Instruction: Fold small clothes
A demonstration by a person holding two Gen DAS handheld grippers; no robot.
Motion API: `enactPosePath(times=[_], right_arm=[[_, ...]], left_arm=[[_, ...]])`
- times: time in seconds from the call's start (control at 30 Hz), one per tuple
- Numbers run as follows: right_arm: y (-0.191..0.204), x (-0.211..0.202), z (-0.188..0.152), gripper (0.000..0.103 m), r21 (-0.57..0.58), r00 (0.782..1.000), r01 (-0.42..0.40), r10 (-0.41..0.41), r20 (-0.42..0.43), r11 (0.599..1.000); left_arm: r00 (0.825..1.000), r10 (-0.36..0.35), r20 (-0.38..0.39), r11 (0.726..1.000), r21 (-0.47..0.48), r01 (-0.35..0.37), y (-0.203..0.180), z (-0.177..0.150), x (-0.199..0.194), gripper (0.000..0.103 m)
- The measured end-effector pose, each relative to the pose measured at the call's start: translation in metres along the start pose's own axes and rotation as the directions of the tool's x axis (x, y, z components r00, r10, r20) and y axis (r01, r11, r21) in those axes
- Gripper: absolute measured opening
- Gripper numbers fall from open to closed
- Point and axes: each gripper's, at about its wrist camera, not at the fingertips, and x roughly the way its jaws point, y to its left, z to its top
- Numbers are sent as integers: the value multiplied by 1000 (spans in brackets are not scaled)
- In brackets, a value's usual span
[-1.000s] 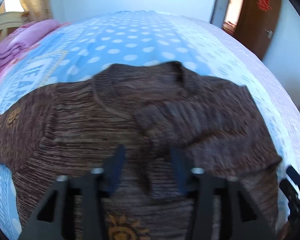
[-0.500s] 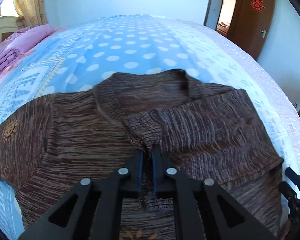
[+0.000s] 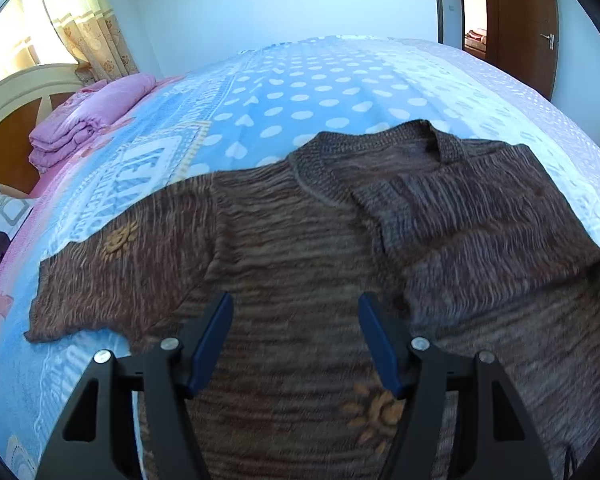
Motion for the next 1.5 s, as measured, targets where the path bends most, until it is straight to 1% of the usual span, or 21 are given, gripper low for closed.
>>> enactPosePath(times=[0.1, 0.27, 0.3, 0.33, 0.37, 0.4, 0.5, 0.57, 0.67, 0.77, 0.83, 0.87, 0.9, 1.03, 1.13, 1.2, 1.27, 1.33, 1.4, 1.47, 1.5], right_arm=[[34, 27, 28, 48, -57, 997, -72, 70, -38, 996], [76, 99, 48, 45, -17, 980, -138, 134, -146, 990], [84, 116, 45, 44, -11, 972, -152, 147, -181, 988], [94, 134, 39, 44, -10, 954, -177, 169, -249, 984], [104, 141, 32, 45, -35, 952, -162, 147, -267, 986], [118, 133, 28, 45, -107, 971, -115, 89, -223, 988], [135, 112, 23, 46, -167, 972, -121, 83, -219, 979], [126, 87, 24, 46, -170, 987, -105, 81, -142, 980], [89, 68, 29, 46, -145, 997, 39, -48, -60, 989], [37, 77, 26, 46, -68, 982, 149, -156, -105, 986], [10, 87, 17, 46, -24, 964, 206, -207, -168, 978], [-3, 93, 7, 46, -15, 950, 221, -219, -221, 975], [-12, 93, 1, 46, -3, 952, 203, -199, -233, 979], [-15, 73, -17, 46, -14, 964, 197, -197, -177, 980], [-14, 74, -20, 47, -24, 964, 211, -212, -159, 977], [-13, 73, -20, 47, -30, 963, 219, -221, -156, 975], [-12, 72, -20, 47, -28, 964, 218, -219, -151, 976], [-17, 73, -16, 48, -16, 966, 210, -210, -149, 978], [-17, 75, -14, 49, -11, 967, 210, -209, -146, 978], [-16, 73, -15, 50, -14, 966, 218, -218, -143, 976], [-15, 74, -15, 51, -16, 965, 223, -223, -142, 975]], left_arm=[[1000, -9, 11, 999, -47, 10, 11, -7, -9, 68], [1000, -6, 28, 996, -84, 9, 37, -15, -18, 77], [1000, 3, 26, 996, -92, -1, 45, -17, -19, 78], [1000, 15, 21, 994, -104, -13, 55, -18, -20, 80], [999, 29, 16, 992, -126, -27, 69, -19, -20, 81], [999, 45, 8, 988, -151, -43, 85, -20, -19, 81], [993, 115, -13, 969, -219, -115, 137, -22, -16, 81], [980, 195, -28, 947, -256, -196, 175, -25, -10, 81], [952, 299, -67, 897, -322, -304, 229, -30, 5, 81], [928, 349, -127, 845, -385, -371, 273, -36, 24, 81], [925, 348, -154, 822, -424, -380, 293, -40, 34, 81], [926, 339, -166, 808, -454, -377, 304, -43, 37, 81], [932, 321, -169, 803, -474, -363, 310, -45, 38, 81], [954, 246, -171, 792, -532, -299, 324, -48, 47, 81], [954, 224, -200, 784, -544, -298, 325, -48, 63, 83], [947, 255, -194, 777, -543, -320, 323, -45, 65, 85], [952, 237, -195, 781, -545, -306, 320, -42, 68, 84], [957, 226, -185, 795, -533, -290, 317, -41, 69, 77], [966, 200, -162, 815, -520, -256, 313, -40, 67, 58], [980, 144, -133, 837, -512, -193, 308, -37, 64, 11], [984, 120, -130, 848, -502, -169, 305, -35, 63, 11]])
